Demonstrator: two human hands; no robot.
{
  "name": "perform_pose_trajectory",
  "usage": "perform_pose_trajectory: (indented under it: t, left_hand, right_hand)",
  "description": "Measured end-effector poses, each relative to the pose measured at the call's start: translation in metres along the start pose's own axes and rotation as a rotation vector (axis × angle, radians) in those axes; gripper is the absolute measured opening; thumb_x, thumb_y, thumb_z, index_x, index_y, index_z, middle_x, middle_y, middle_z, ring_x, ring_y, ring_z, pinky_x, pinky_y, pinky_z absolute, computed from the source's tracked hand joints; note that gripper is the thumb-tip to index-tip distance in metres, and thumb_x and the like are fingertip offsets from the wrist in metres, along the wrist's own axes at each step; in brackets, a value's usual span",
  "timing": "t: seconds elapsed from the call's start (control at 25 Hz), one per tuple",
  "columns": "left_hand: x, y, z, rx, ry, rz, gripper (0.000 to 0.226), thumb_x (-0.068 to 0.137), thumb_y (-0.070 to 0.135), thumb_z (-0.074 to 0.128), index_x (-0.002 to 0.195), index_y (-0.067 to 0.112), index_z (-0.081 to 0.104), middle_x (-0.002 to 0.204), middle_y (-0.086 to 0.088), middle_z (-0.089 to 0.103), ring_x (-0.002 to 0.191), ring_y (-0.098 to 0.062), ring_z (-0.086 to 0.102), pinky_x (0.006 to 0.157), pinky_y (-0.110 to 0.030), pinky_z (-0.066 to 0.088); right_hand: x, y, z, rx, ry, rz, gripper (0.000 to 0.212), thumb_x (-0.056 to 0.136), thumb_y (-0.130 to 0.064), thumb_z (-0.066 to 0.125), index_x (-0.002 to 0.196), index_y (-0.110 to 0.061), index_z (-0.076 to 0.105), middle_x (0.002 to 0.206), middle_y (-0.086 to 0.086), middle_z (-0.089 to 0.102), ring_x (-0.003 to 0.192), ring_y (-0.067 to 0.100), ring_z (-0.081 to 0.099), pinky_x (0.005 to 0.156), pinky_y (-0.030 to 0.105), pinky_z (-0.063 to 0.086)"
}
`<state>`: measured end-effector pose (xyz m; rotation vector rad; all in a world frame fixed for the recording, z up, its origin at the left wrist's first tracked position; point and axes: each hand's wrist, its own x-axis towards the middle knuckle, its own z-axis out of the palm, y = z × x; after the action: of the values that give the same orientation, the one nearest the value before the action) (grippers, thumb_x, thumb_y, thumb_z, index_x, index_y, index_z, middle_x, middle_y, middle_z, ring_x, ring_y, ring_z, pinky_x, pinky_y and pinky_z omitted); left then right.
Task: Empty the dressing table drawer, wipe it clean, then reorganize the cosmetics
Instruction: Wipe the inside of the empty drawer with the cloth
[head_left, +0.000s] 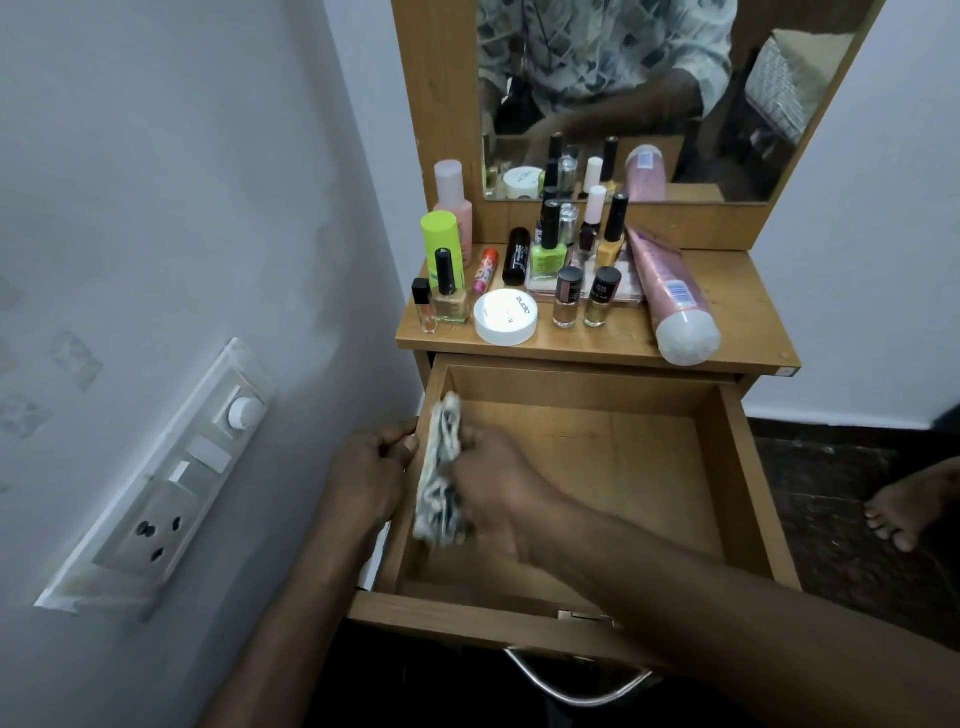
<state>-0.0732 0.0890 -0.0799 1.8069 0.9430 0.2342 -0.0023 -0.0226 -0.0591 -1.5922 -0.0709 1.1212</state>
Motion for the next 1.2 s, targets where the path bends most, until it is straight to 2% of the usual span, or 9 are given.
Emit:
perform_pose_trajectory:
  t: [0.12, 0.32, 0.4, 0.52, 0.64, 0.8, 1.04, 1.12, 1.2]
  left_hand:
    - [0.004, -0.005, 0.002, -0.001, 0.019, -0.002, 0.028, 0.099, 0.017, 0.053, 0.117, 0.028, 0.073, 0.105, -0.005, 0.076, 0.099, -0.026, 0.07, 0.092, -0.047, 0.052]
    - [0.001, 0.0, 0.003, 0.0, 0.035, -0.013, 0.028, 0.1, 0.015, 0.053, 0.12, 0.022, 0.072, 0.108, -0.006, 0.074, 0.097, -0.025, 0.068, 0.082, -0.035, 0.05]
    - [0.001, -0.001, 0.003, 0.012, 0.034, -0.011, 0.028, 0.099, 0.015, 0.053, 0.12, 0.022, 0.072, 0.108, -0.006, 0.075, 0.098, -0.026, 0.068, 0.086, -0.038, 0.052]
    - [0.002, -0.003, 0.003, 0.03, 0.053, -0.009, 0.027, 0.099, 0.017, 0.054, 0.117, 0.025, 0.073, 0.103, -0.002, 0.076, 0.095, -0.023, 0.07, 0.09, -0.045, 0.055]
    - [0.0, 0.0, 0.004, 0.028, 0.052, -0.012, 0.026, 0.1, 0.017, 0.053, 0.115, 0.025, 0.073, 0.102, -0.002, 0.075, 0.092, -0.022, 0.07, 0.087, -0.048, 0.056]
    - [0.001, -0.002, 0.003, 0.05, 0.043, 0.009, 0.027, 0.098, 0.02, 0.054, 0.117, 0.028, 0.072, 0.104, -0.002, 0.076, 0.098, -0.025, 0.07, 0.091, -0.051, 0.055]
    - [0.001, -0.003, 0.002, 0.04, 0.039, 0.005, 0.029, 0.098, 0.022, 0.054, 0.122, 0.03, 0.07, 0.115, -0.001, 0.073, 0.106, -0.023, 0.067, 0.096, -0.049, 0.052]
    - [0.0, -0.003, 0.002, 0.067, 0.039, 0.017, 0.029, 0.1, 0.021, 0.053, 0.124, 0.029, 0.069, 0.119, -0.001, 0.071, 0.107, -0.022, 0.065, 0.097, -0.048, 0.052]
    - [-0.001, -0.001, 0.002, 0.091, 0.047, 0.034, 0.03, 0.1, 0.02, 0.053, 0.126, 0.027, 0.068, 0.122, -0.001, 0.069, 0.109, -0.022, 0.064, 0.098, -0.048, 0.051]
  right_hand:
    - [-0.012, 0.006, -0.001, -0.137, -0.103, 0.011, 0.028, 0.094, 0.007, 0.043, 0.093, -0.011, 0.065, 0.091, 0.011, 0.071, 0.08, 0.025, 0.07, 0.059, 0.029, 0.058]
    - [0.039, -0.036, -0.008, 0.08, 0.159, -0.083, 0.024, 0.084, 0.001, 0.047, 0.095, -0.004, 0.068, 0.096, 0.017, 0.073, 0.084, 0.032, 0.072, 0.078, 0.052, 0.06]
    - [0.027, -0.014, -0.001, -0.094, 0.094, -0.06, 0.025, 0.076, -0.004, 0.05, 0.092, -0.005, 0.069, 0.088, 0.014, 0.073, 0.08, 0.03, 0.072, 0.075, 0.044, 0.06]
    - [0.029, -0.015, -0.007, -0.032, 0.012, 0.004, 0.017, 0.092, 0.003, 0.049, 0.09, -0.004, 0.065, 0.086, 0.013, 0.071, 0.067, 0.022, 0.067, 0.056, 0.027, 0.053]
    - [0.042, -0.033, -0.014, 0.178, 0.067, -0.094, 0.007, 0.091, -0.002, 0.062, 0.09, -0.009, 0.063, 0.092, 0.013, 0.072, 0.078, 0.025, 0.07, 0.075, 0.038, 0.06]
    - [0.036, -0.004, -0.017, -0.161, 0.037, -0.118, 0.031, 0.073, -0.005, 0.083, 0.101, -0.007, 0.07, 0.097, 0.009, 0.075, 0.089, 0.025, 0.072, 0.084, 0.046, 0.059]
    - [0.033, -0.023, -0.077, -0.286, -0.072, 0.018, 0.032, 0.082, 0.001, 0.064, 0.114, 0.0, 0.062, 0.103, 0.02, 0.072, 0.092, 0.035, 0.072, 0.084, 0.051, 0.059]
    - [0.039, -0.031, -0.091, -0.761, 0.012, -0.108, 0.031, 0.084, -0.01, 0.067, 0.114, -0.005, 0.061, 0.106, 0.014, 0.07, 0.094, 0.029, 0.07, 0.083, 0.041, 0.059]
    - [0.04, -0.024, -0.098, -1.313, 0.272, -0.437, 0.032, 0.086, -0.019, 0.066, 0.117, -0.011, 0.058, 0.115, 0.01, 0.063, 0.103, 0.026, 0.062, 0.08, 0.035, 0.053]
